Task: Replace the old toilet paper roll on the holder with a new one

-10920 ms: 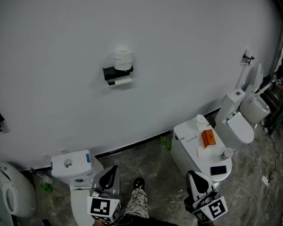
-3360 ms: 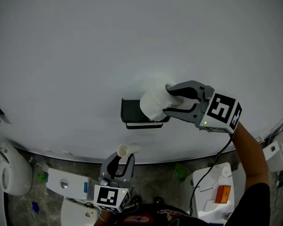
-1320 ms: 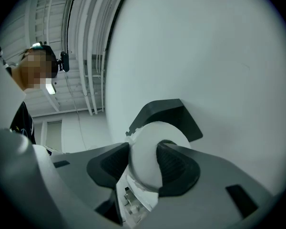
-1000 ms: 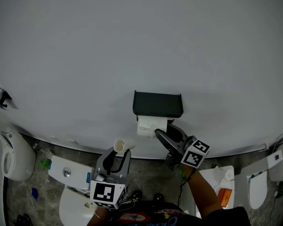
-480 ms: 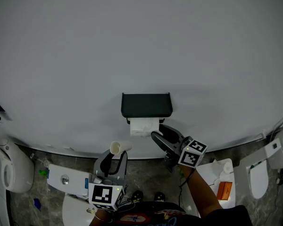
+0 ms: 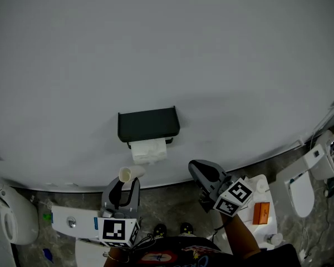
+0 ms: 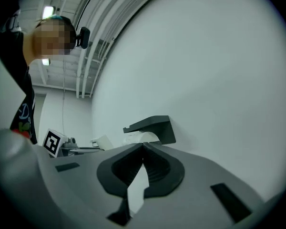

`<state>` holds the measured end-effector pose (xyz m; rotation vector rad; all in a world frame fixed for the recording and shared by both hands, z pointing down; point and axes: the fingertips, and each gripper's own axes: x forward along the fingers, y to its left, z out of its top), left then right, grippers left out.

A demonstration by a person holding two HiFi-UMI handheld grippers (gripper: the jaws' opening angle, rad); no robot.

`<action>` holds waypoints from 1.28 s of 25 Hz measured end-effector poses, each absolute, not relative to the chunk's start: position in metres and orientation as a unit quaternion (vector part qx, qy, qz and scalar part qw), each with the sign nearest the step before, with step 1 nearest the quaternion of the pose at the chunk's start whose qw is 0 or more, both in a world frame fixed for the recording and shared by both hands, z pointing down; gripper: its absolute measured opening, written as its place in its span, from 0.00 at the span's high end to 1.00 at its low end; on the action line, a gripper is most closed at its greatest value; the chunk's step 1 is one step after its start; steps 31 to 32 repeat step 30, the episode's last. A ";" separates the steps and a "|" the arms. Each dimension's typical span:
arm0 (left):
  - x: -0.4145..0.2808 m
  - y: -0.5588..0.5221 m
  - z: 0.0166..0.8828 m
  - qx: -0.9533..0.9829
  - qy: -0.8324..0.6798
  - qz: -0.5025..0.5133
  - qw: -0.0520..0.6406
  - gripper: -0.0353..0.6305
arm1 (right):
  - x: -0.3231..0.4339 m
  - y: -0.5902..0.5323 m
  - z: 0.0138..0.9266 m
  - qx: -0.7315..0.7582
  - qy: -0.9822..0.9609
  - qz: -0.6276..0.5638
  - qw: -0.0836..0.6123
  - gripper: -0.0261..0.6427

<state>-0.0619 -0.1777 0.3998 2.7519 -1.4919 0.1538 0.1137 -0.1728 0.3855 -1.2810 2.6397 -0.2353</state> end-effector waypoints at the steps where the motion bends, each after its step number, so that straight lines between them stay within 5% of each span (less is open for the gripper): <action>1: -0.060 -0.178 0.400 0.879 -0.474 0.050 0.002 0.74 | 0.115 -0.170 0.384 -0.441 0.890 -0.071 0.092 0.94; 32: -0.060 -0.172 0.399 0.876 -0.479 0.058 0.005 0.74 | 0.109 -0.152 0.362 -0.445 0.890 -0.033 0.096 0.94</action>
